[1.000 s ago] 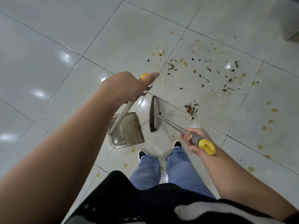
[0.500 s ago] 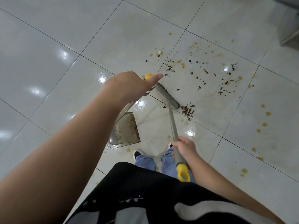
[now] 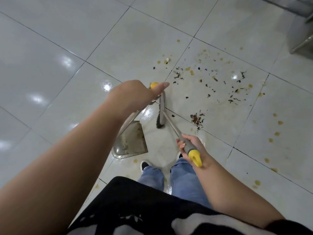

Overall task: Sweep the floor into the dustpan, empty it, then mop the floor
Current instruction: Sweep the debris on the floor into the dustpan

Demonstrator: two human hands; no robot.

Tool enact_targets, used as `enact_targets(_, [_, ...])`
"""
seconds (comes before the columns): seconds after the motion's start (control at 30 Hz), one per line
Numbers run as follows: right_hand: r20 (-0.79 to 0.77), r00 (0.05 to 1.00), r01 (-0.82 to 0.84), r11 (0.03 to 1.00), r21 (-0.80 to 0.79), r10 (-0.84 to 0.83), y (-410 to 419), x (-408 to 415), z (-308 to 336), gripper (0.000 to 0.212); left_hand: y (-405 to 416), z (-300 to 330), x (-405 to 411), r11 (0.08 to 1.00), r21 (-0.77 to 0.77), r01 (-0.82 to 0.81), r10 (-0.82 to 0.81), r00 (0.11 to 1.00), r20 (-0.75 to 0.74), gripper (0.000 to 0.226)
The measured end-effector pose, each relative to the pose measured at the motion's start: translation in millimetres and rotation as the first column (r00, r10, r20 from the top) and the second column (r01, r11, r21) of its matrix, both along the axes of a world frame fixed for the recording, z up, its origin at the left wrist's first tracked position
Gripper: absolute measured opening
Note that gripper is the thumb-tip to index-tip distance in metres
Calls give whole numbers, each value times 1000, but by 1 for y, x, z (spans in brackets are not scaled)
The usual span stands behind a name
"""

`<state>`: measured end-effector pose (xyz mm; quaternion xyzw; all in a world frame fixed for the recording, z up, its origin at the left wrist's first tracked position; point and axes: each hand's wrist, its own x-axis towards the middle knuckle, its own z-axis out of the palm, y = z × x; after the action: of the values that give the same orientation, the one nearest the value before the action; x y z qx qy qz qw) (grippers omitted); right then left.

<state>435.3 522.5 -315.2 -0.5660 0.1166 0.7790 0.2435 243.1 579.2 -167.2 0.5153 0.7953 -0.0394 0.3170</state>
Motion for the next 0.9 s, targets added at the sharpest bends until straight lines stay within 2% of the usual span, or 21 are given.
enact_targets(0.2, [182, 983, 27, 999, 43, -35, 19, 20, -16, 7, 0, 6, -11, 999, -34, -26, 27, 999, 25, 79])
enact_targets(0.37, [367, 910, -250, 962, 108, 195, 20, 55, -1, 17, 6, 1, -14, 1000, -16, -12, 12, 1000, 28, 80])
enact_targets(0.43, [304, 932, -250, 958, 143, 197, 8, 60, 9, 19, 11, 0, -13, 1000, -7, -18, 18, 999, 36, 81])
enact_targets(0.5, [189, 971, -176, 972, 155, 146, -6, 52, 15, 11, 14, -1, -10, 1000, -18, -10, 10, 999, 33, 86])
enact_targets(0.6, [19, 998, -65, 991, 114, 64, -12, 29, 12, 16, 17, -1, -6, 998, -67, -21, 22, 1000, 6, 91])
enact_targets(0.67, [-29, 999, -12, 998, 68, 14, -9, 12, 5, 17, 16, -1, -7, 995, -92, -39, 37, 999, -14, 88])
enact_targets(0.8, [129, 975, -195, 973, 121, 179, -9, -13, -21, 21, 4, 6, -14, 999, -35, 1, -2, 1000, -18, 55])
enact_targets(0.9, [243, 949, -236, 965, 114, 203, -14, -17, -30, 15, -3, 10, -22, 1000, 6, 1, -1, 999, 42, 57])
